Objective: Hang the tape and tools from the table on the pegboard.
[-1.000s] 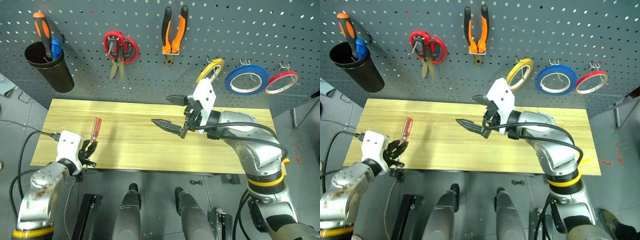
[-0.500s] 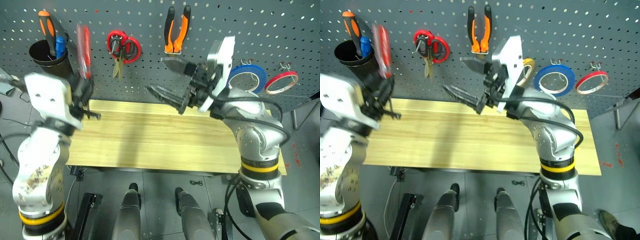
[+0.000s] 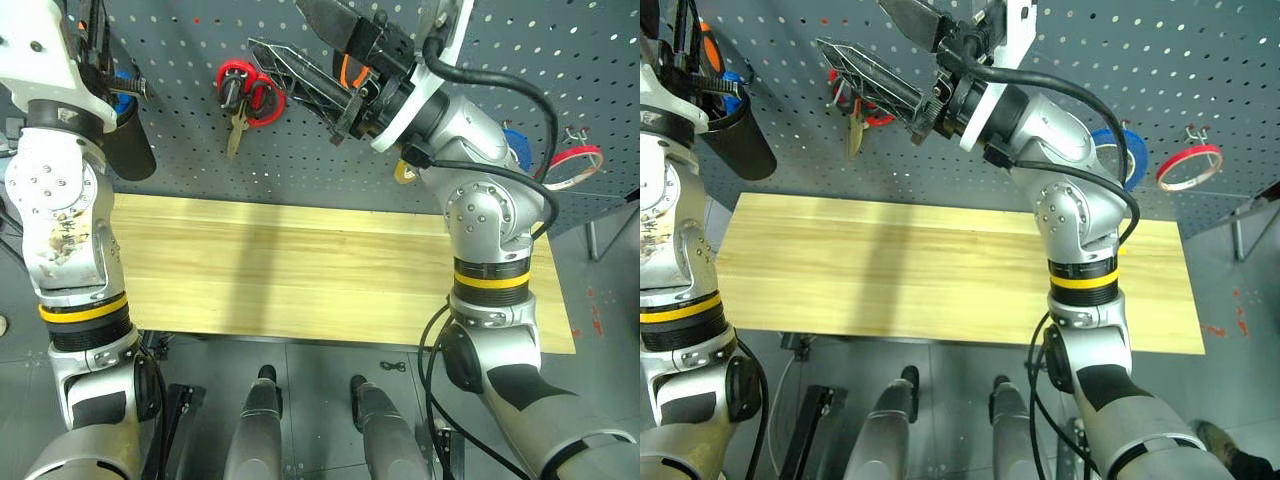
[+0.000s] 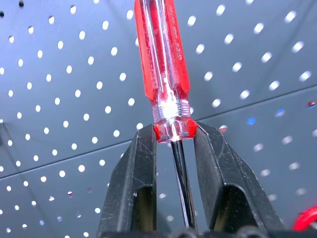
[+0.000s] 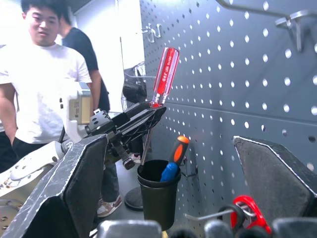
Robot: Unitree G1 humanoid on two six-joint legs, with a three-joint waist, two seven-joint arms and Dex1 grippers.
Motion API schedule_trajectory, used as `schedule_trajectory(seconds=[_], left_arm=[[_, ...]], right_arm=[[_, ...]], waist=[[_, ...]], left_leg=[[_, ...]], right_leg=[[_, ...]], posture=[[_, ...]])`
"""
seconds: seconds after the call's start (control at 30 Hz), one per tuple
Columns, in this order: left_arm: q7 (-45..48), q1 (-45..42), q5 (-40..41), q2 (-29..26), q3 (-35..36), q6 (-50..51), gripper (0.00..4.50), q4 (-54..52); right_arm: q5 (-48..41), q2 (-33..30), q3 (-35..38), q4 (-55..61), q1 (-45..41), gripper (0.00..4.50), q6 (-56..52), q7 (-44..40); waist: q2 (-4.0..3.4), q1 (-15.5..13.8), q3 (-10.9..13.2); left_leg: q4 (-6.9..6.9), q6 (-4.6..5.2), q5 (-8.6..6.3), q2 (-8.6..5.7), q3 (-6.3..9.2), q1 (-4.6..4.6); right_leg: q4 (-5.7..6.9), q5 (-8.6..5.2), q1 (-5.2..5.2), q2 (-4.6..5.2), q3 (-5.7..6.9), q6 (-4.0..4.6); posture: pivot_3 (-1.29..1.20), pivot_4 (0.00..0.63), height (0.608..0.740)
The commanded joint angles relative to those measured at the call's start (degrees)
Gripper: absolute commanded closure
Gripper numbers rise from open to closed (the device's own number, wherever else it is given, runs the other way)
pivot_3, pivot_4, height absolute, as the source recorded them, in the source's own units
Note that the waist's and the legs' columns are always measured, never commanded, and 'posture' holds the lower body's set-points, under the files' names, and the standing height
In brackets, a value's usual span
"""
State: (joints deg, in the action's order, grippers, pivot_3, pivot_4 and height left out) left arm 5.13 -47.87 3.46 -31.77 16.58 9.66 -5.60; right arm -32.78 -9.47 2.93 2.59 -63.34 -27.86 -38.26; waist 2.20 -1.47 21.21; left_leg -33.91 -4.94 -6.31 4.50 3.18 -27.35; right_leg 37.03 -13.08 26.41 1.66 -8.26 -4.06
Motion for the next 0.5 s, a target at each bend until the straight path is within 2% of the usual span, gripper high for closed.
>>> schedule_trajectory(seconds=[0.03,0.27,0.5], left_arm=[[-3.0,-4.3,-2.8,-0.7,0.4,-7.5,3.89,5.2],[-7.1,-8.5,-5.2,-0.3,0.0,-12.7,3.89,12.8],[-8.4,-6.5,-4.9,-0.2,0.8,-10.5,3.89,17.4]], right_arm=[[-0.5,-0.3,0.6,1.4,-0.7,0.0,1.6,0.1],[-0.1,-1.0,-0.1,2.5,0.1,0.0,0.4,0.9],[0.2,-1.8,-0.8,3.6,0.7,0.0,-0.1,1.9]], waist=[[0.0,-0.2,0.0],[0.0,-0.7,0.0],[0.0,-0.7,0.0]], left_leg=[[0.0,0.0,0.0,0.0,0.0,-0.01],[0.0,0.0,0.0,0.0,0.01,-0.01],[-0.01,-0.04,0.03,0.0,0.01,0.0]], right_leg=[[0.01,0.0,0.01,0.0,0.0,0.0],[0.04,0.01,0.01,0.01,0.06,0.01],[0.08,0.02,0.01,0.02,0.09,0.03]], posture=[[0.16,0.329,0.74],[0.15,0.323,0.74],[0.14,0.318,0.74]])
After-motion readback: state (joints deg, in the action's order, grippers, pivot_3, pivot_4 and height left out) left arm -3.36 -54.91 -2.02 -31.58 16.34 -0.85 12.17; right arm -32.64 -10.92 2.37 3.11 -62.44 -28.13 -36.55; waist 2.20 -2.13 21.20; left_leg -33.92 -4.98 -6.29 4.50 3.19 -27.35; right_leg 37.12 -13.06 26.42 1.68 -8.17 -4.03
